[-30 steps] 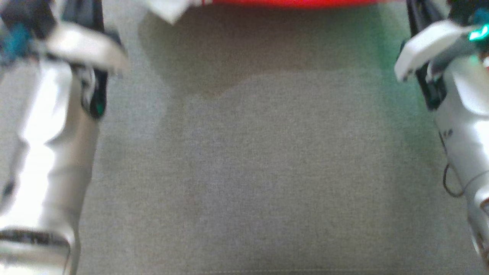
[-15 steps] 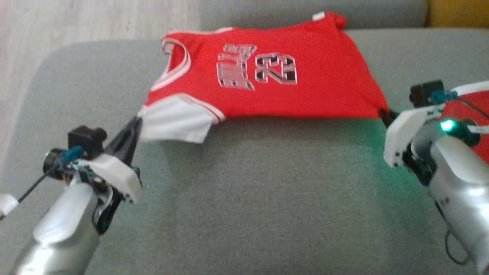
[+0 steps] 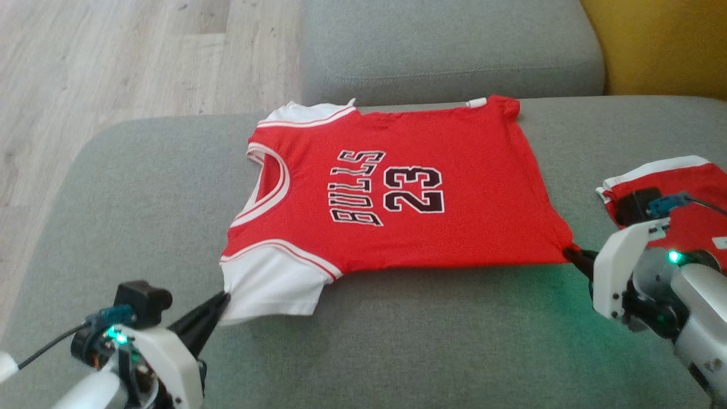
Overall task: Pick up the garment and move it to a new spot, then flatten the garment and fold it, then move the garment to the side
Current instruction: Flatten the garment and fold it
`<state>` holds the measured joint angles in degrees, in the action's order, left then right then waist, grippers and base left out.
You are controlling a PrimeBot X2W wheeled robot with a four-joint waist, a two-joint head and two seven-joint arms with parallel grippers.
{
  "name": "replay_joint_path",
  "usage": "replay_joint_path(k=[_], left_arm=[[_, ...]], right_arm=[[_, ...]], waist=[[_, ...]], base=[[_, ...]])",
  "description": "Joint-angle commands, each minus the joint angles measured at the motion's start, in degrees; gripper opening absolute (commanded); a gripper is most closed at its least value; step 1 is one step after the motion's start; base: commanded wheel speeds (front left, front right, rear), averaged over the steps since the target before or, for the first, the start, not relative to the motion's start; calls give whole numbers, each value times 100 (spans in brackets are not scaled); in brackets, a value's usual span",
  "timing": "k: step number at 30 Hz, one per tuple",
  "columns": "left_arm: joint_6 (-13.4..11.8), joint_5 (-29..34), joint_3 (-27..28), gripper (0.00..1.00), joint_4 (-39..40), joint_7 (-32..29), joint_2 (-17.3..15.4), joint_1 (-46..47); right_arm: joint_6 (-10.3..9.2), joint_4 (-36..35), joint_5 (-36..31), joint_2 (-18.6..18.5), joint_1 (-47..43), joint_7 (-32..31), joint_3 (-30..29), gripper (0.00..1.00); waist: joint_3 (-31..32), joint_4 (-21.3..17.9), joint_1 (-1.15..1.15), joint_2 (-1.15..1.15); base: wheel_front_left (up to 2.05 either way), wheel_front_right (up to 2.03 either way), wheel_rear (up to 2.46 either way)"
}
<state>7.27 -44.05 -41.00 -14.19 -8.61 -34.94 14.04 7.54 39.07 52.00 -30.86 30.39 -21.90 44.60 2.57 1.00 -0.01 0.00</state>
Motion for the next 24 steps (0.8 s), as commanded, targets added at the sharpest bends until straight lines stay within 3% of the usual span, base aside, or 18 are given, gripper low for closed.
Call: replay_joint_path(k=[1,4,11,24], left_arm=[[-89,-129,259,0,474,-154,-403,110],[-213,-230,255,0,954,-391,-589,-84],[-438,-255,427,0,1347,-449,-612,106],[-244,-132,608,0,557,-725,-399,1690]], right_arm=[[-5,-364,183,-291,-73,-125,47,0],[-5,-695,392,-489,-232,-235,6,0],[-5,-959,560,-592,-307,-196,-272,0],[-5,-704,296,-157,668,-343,-732,0]], waist=[[59,-37,1,0],[62,-51,1,0],[-100,-55,1,0],[-1042,-146,1,0]], base=[[0,0,0],[0,0,0],[0,0,0],[0,0,0]])
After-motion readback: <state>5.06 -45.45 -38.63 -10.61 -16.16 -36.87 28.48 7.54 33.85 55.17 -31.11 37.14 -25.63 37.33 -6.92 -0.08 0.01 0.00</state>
